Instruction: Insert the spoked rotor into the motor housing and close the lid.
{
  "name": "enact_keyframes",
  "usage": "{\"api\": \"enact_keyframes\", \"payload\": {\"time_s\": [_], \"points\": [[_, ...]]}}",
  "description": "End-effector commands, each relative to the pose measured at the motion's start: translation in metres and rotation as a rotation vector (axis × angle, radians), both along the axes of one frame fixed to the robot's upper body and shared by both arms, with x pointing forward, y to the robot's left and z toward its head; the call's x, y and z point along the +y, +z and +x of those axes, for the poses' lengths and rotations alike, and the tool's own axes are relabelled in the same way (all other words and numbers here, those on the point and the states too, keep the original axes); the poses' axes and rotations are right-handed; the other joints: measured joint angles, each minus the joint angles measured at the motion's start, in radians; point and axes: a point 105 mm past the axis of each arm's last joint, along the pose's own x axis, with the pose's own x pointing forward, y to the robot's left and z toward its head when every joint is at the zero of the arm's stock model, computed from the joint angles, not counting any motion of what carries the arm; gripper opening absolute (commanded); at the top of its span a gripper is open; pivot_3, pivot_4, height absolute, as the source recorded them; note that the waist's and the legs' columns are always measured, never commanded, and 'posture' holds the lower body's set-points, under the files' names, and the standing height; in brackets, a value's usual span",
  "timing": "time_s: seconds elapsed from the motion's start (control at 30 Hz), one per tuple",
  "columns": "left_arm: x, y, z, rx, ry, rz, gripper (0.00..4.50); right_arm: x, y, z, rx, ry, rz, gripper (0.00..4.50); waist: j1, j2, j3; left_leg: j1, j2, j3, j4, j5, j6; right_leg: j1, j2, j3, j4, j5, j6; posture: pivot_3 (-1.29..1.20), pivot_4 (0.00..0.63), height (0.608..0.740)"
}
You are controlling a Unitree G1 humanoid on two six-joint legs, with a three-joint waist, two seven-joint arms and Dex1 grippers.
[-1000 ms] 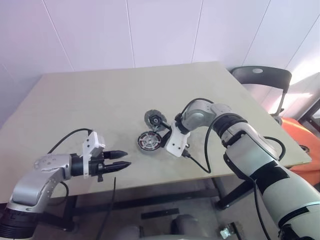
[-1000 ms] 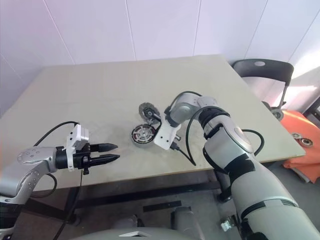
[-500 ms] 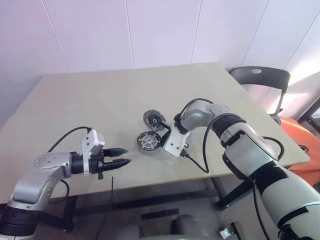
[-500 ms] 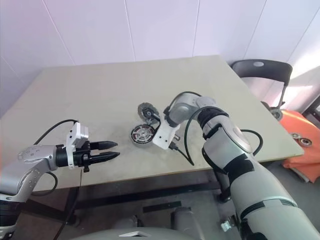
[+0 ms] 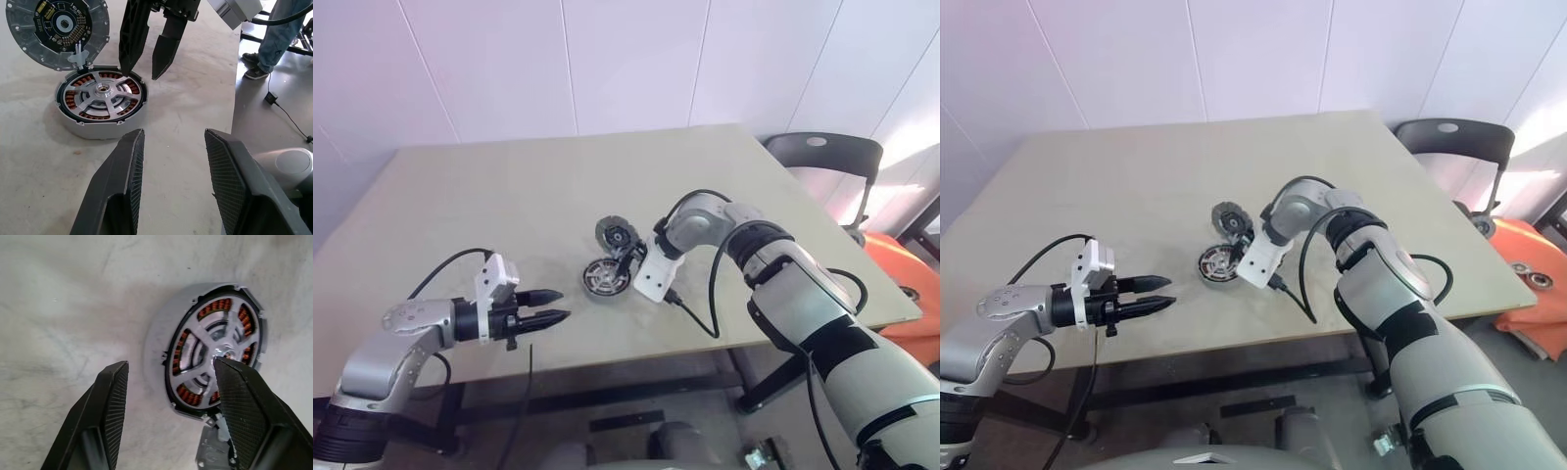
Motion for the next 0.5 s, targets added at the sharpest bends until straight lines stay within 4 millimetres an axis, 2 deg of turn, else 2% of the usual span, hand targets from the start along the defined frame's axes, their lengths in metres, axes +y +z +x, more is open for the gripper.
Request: {"api": "enact_keyframes", "payload": {"time_s": [0.03, 0.2, 0.5], "points": [[-0.002, 0.008, 0.001, -0.037, -0.003, -0.007, 2.11, 0.006, 0.005, 0.003, -0.039, 0.01, 0.009, 2.92, 0.0, 0.0, 0.0, 0.0, 0.0, 0.0, 0.0, 0.0, 0.0, 0.0, 0.0, 0.0, 0.0, 0.0, 0.0, 0.0, 0.0, 0.74], [-0.004, 0.007, 0.0, -0.035, 0.003, -0.012, 2.11, 0.006, -0.011, 0.006, -0.066, -0.024, -0.018, 2.92, 0.0, 0.0, 0.0, 0.0, 0.0, 0.0, 0.0, 0.0, 0.0, 0.0, 0.0, 0.0, 0.0, 0.0, 0.0, 0.0, 0.0, 0.74], [-0.004, 0.006, -0.004, -0.029, 0.019, -0.014, 2.11, 0.002, -0.013, 0.003, -0.05, -0.004, -0.043, 2.92, 0.0, 0.0, 0.0, 0.0, 0.0, 0.0, 0.0, 0.0, 0.0, 0.0, 0.0, 0.0, 0.0, 0.0, 0.0, 0.0, 0.0, 0.74]]}}
